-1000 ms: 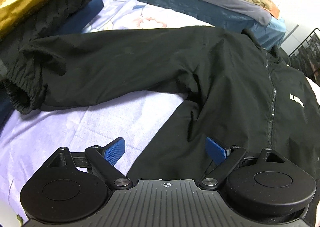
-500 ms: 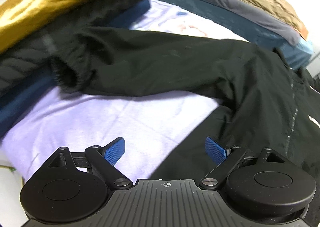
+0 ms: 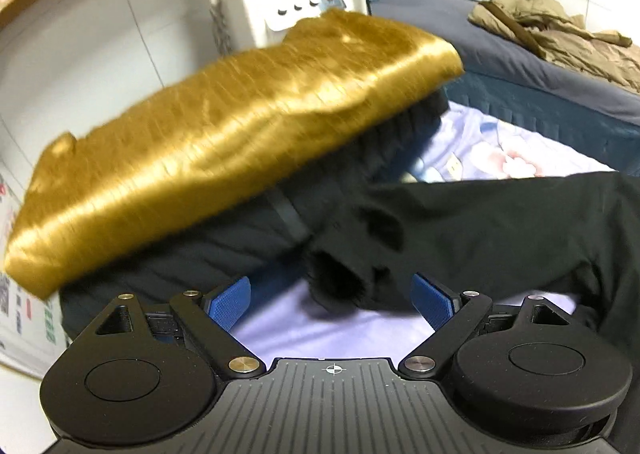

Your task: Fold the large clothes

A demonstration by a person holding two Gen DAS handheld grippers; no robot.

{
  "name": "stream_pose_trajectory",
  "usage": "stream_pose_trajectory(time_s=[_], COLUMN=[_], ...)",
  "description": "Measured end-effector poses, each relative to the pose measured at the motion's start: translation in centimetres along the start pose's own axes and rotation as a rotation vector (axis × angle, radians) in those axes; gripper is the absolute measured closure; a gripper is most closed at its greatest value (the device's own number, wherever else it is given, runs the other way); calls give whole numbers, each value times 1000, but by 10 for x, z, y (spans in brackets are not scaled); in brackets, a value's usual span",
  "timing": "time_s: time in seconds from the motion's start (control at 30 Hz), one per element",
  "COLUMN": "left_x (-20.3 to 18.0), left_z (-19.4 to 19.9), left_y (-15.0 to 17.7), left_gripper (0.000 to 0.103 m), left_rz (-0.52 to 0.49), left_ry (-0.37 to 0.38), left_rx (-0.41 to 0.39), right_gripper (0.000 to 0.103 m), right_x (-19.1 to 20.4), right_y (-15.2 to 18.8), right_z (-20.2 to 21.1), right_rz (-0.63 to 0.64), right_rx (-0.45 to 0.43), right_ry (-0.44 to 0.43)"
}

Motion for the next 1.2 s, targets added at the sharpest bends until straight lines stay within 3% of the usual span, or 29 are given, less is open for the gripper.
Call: stream_pose_trajectory(time_s=[0.13, 0.27, 0.43, 0.63, 0.73, 0.83, 0.9, 0.97, 1.1, 1.2], left_x=[-8, -43, -75, -80, -87, -92, -95, -94, -85, -79], left_z=[-9, -20, -21, -24, -24, -24, -22, -23, -25, -27], left_y=[12, 55, 118, 171, 184, 191, 195, 199, 207, 213], left_gripper=[0, 0, 0, 0, 0, 0, 0, 0, 0, 0], left_rz=[-29, -41, -84, -140, -160, -193, -207, -209, -218, -214], left_ry=[104, 300, 476, 554, 579, 595, 613, 629, 632, 636], left_rx=[53, 172, 320, 424, 443, 452, 454, 470, 498, 513], right_gripper=[4, 4, 9, 18, 34, 46, 88, 95, 96, 96], right_x=[51, 80, 86, 71, 76, 85, 87, 86, 68, 49], right_y=[49, 107, 178, 234, 256, 259, 258, 254, 255, 275], right_z=[32, 56, 77, 79, 77, 82, 89, 100, 126, 145], right_rz=[121, 147, 88, 98, 86, 134, 161, 152, 160, 173], right_rx=[73, 163, 298, 397, 447, 417, 416, 412, 433, 489], right_ry=[-202, -324, -377, -318, -292, -253, -240, -259, -281, -278])
Point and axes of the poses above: each gripper's, at about its wrist camera, not at the fingertips, and z roughly against the way its jaws point, x to its left, y to its underside, the point moved 10 cm from there along -z, roughly the way its jaws point, and after that the axes turned 2 degrees about z, right-handed, at the moved point
